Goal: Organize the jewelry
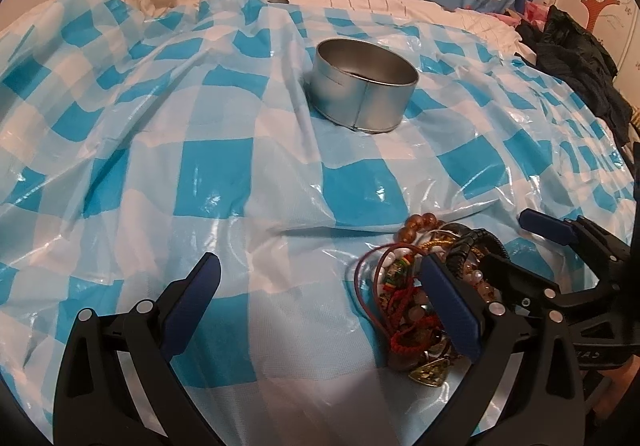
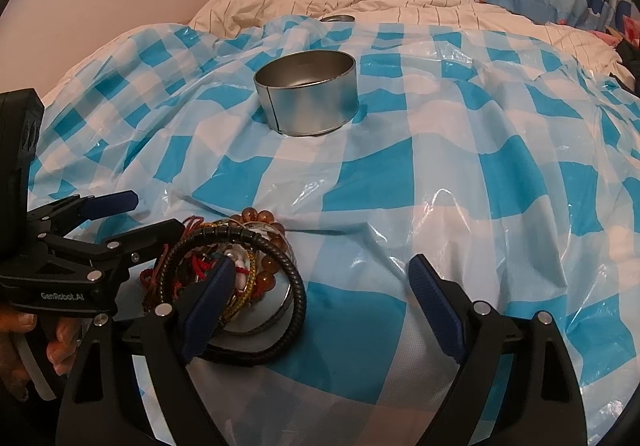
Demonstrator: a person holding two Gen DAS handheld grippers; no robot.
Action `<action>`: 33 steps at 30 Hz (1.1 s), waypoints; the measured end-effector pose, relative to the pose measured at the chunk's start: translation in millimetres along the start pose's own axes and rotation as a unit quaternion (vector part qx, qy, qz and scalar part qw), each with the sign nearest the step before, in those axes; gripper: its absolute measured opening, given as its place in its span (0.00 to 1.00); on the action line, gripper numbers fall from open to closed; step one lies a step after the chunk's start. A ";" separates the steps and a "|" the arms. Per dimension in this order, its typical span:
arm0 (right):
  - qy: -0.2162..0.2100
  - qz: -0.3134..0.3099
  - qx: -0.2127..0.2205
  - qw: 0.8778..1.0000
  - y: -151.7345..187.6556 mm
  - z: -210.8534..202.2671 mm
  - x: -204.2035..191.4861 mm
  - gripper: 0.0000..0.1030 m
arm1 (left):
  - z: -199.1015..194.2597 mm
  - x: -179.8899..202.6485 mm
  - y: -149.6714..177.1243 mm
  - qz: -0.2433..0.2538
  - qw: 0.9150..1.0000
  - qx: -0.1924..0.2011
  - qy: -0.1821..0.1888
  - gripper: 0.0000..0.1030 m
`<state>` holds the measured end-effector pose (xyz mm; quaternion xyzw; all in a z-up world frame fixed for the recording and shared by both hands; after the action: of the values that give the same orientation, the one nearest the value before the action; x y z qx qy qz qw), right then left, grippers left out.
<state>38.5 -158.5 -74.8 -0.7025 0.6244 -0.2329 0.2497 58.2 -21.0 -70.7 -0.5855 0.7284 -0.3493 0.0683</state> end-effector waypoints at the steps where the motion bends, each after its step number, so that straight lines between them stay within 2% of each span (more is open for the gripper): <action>1: -0.001 0.000 0.000 1.000 0.3 0.1 0.1 0.83 | 0.5 2.5 0.3 -0.004 1.000 0.000 0.015 0.92; 6: -0.005 -0.003 -0.007 1.000 2.3 0.9 0.0 0.83 | 5.7 12.9 4.5 -0.006 0.998 -0.010 0.064 0.74; 10: -0.006 -0.006 -0.011 1.000 3.2 0.2 -0.5 0.83 | 8.0 10.9 7.9 -0.021 0.996 -0.012 0.086 0.72; 17: -0.011 -0.008 -0.013 1.000 4.0 -0.6 -2.3 0.83 | 11.8 11.9 6.6 -0.030 0.993 -0.011 0.110 0.58; 19: -0.011 -0.008 -0.014 1.000 4.1 -0.8 -2.4 0.83 | 12.7 15.1 5.7 -0.034 0.992 -0.010 0.125 0.48; 21: -0.012 -0.008 -0.014 1.000 4.0 -1.1 -2.8 0.83 | 13.0 19.7 5.9 -0.039 0.989 -0.016 0.143 0.27; 23: -0.012 -0.008 -0.014 1.000 4.0 -1.2 -2.9 0.83 | 12.4 25.7 6.7 -0.040 0.986 -0.022 0.159 0.15; 26: -0.012 -0.008 -0.014 1.000 4.0 -1.0 -2.7 0.83 | 7.9 29.5 4.8 -0.038 0.985 -0.022 0.164 0.09; 27: -0.013 -0.008 -0.013 1.000 3.9 -1.0 -3.3 0.83 | 4.8 29.3 3.3 -0.043 0.984 -0.019 0.173 0.02; 31: -0.017 -0.008 -0.012 1.000 3.4 -1.8 -5.3 0.83 | -9.6 22.1 -5.3 -0.065 0.979 -0.001 0.192 0.01; 33: -0.021 -0.008 -0.012 1.000 3.3 -2.0 -6.4 0.83 | -15.7 19.0 -7.5 -0.061 0.980 0.005 0.187 0.01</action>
<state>34.0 -152.6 -75.4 -0.7147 0.6164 -0.2130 0.2527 50.4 -31.9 -48.6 -0.5528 0.6895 -0.4598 -0.0874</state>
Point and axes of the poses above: each gripper's, at about its wrist camera, not at the fingertips, and z roughly the way its jaws point, x to its right, y to its underside, the point moved 10 cm from there along z, roughly the way its jaws point, and after that the axes turned 14 degrees about y, right-handed, at the moved point
